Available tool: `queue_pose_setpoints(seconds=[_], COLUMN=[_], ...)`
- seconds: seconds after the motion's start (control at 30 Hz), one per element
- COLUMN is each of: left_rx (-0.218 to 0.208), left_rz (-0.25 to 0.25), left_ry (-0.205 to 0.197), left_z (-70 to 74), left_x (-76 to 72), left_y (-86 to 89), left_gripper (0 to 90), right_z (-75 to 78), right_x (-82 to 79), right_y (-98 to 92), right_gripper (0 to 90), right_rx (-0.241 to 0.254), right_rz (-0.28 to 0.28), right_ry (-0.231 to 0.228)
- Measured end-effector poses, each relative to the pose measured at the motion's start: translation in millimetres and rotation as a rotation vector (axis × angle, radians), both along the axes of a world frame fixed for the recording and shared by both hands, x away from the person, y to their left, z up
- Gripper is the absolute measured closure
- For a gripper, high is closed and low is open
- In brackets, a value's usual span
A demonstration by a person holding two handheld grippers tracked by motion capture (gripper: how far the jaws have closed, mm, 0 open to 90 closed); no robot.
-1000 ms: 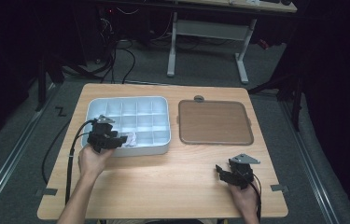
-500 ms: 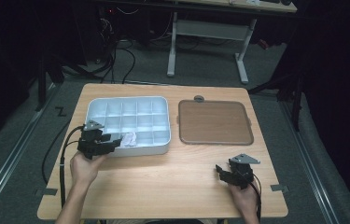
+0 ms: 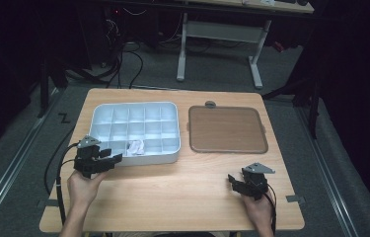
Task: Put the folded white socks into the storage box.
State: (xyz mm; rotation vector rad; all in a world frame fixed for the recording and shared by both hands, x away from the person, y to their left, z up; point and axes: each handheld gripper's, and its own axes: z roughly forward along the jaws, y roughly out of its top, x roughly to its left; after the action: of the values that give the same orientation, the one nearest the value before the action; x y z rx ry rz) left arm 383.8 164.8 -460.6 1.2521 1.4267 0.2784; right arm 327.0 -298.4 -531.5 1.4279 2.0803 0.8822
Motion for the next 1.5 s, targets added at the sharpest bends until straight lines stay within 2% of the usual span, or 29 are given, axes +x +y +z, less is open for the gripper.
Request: queue_pose_setpoints(seconds=[0.27, 0.6, 0.87, 1.33, 1.5], left_rx=[-0.012, -0.025, -0.028, -0.051, -0.046], left_rz=[0.014, 0.017, 0.011, 0.017, 0.012], left_ry=[-0.027, -0.037, -0.025, 0.006, 0.017], left_z=[-1.5, -5.1, -13.5, -30.2, -36.9], left_x=[-11.4, -24.0, -30.5, -34.7, -35.4], left_y=[3.7, 5.1, 3.6, 1.3, -0.8], left_gripper=[45.8, 45.4, 44.9, 44.5, 44.3], right_z=[0.0, 0.0, 0.0, 0.0, 0.0], right_x=[0.0, 0.0, 0.0, 0.0, 0.0], right_y=[0.0, 0.0, 0.0, 0.1, 0.1], right_gripper=[36.5, 36.5, 36.5, 36.6, 36.5], right_rx=[0.0, 0.0, 0.0, 0.001, 0.0], right_rz=[0.0, 0.0, 0.0, -0.001, -0.001], right_ry=[0.0, 0.0, 0.0, 0.0, 0.0])
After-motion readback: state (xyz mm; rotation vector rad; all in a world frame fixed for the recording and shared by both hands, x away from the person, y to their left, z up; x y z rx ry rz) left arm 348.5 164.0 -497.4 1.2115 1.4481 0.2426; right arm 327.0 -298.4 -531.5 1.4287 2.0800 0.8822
